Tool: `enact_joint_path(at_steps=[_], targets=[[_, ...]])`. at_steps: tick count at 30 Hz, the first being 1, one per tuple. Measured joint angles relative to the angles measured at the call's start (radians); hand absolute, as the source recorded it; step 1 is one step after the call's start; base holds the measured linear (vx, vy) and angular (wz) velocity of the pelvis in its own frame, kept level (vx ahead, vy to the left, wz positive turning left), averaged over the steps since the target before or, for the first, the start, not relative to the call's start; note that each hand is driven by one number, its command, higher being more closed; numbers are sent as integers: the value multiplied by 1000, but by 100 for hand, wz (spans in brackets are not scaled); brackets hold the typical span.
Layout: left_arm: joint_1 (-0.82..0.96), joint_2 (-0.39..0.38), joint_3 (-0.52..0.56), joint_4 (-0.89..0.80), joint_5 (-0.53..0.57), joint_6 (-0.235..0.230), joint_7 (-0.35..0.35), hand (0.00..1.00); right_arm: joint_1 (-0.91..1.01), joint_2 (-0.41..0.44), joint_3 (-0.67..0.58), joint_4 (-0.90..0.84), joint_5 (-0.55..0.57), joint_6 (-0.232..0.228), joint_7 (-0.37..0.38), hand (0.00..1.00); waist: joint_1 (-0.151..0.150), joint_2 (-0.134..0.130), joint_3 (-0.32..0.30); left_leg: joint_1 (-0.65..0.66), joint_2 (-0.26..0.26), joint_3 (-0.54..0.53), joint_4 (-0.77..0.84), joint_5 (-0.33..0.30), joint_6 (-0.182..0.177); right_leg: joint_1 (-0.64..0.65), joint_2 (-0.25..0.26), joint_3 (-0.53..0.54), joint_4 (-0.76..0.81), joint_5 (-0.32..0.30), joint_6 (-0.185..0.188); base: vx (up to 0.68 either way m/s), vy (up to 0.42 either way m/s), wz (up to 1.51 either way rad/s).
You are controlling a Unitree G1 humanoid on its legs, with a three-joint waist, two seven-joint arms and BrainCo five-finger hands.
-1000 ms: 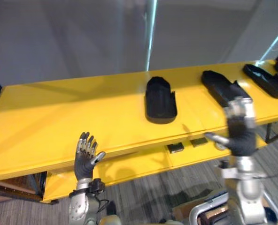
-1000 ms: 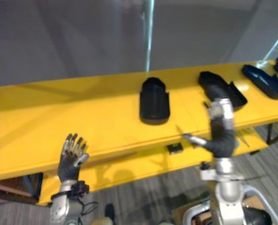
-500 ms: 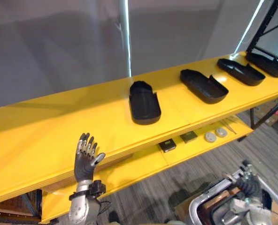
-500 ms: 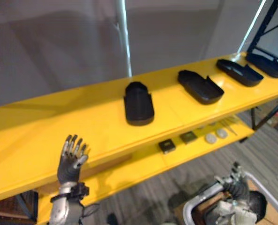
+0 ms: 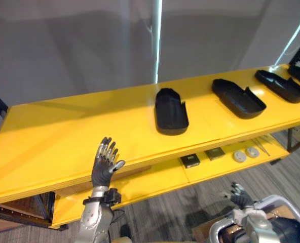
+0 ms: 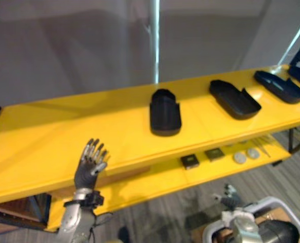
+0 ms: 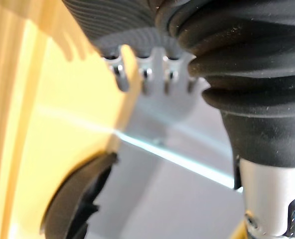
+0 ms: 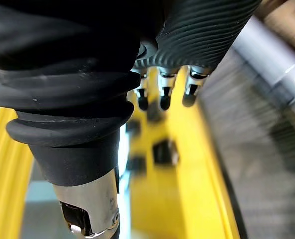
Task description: Walk over and take plastic housings, then place them on the shelf
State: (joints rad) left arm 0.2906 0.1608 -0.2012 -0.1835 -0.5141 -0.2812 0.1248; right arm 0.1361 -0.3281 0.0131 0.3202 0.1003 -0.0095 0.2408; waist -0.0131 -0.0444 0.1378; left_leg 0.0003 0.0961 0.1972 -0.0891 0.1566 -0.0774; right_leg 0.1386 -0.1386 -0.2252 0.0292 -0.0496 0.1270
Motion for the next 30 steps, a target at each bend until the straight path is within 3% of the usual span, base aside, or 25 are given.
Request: enact_joint_path(at_steps=[1,4,7,12,16,21,24,25,30], targets=[[-2,0,2,19,0,-1,-10,0,-5,-5,37,-92,76,-28,62,0,0,-3,0,0,-2,0,0,0,0,0,-2,0,2,1,0,0,0,0],[-18,-1,21,28,3,-1,-24,0,-64,-10,57,-211,274,-100,153,0,3,-10,0,1,-6,-1,0,2,3,-1,-6,0,10,1,0,0,0,0],[-25,-1,58,28,3,1,-25,0,-115,-17,42,-248,446,-153,186,0,3,-12,-1,3,-7,-1,0,3,5,-1,-7,0,13,0,-1,0,0,0],[-27,-6,72,28,3,9,-37,0,-118,-20,-12,-274,536,-184,193,0,2,-11,-1,7,-7,1,0,3,4,-1,-9,2,10,-5,-8,-21,11,-1],[-26,-14,71,29,3,24,-54,0,-145,-22,-72,-274,534,-221,89,0,1,-7,1,9,-8,1,0,4,4,0,-9,3,11,-5,-7,0,0,0],[-27,-14,62,29,3,28,-53,0,-246,-22,-160,-247,499,-252,-110,0,0,3,2,9,-10,0,0,8,7,0,-11,3,10,-2,-6,0,0,0],[-42,-11,18,36,2,28,-45,0,-378,-32,-179,-101,464,-241,-189,0,3,9,2,9,-10,-2,0,10,10,4,-12,2,4,2,-3,1,1,1],[-66,-10,-18,59,2,28,-39,0,-455,-50,-178,-4,463,-215,-222,0,11,14,4,9,-9,-9,0,10,10,11,-12,-1,-5,7,-2,0,0,4],[-96,-8,-66,99,-9,29,-30,0,-635,-118,-152,265,440,-168,-263,0,42,17,6,9,-11,-39,0,13,14,39,-12,-25,-23,17,5,15,-2,16]])
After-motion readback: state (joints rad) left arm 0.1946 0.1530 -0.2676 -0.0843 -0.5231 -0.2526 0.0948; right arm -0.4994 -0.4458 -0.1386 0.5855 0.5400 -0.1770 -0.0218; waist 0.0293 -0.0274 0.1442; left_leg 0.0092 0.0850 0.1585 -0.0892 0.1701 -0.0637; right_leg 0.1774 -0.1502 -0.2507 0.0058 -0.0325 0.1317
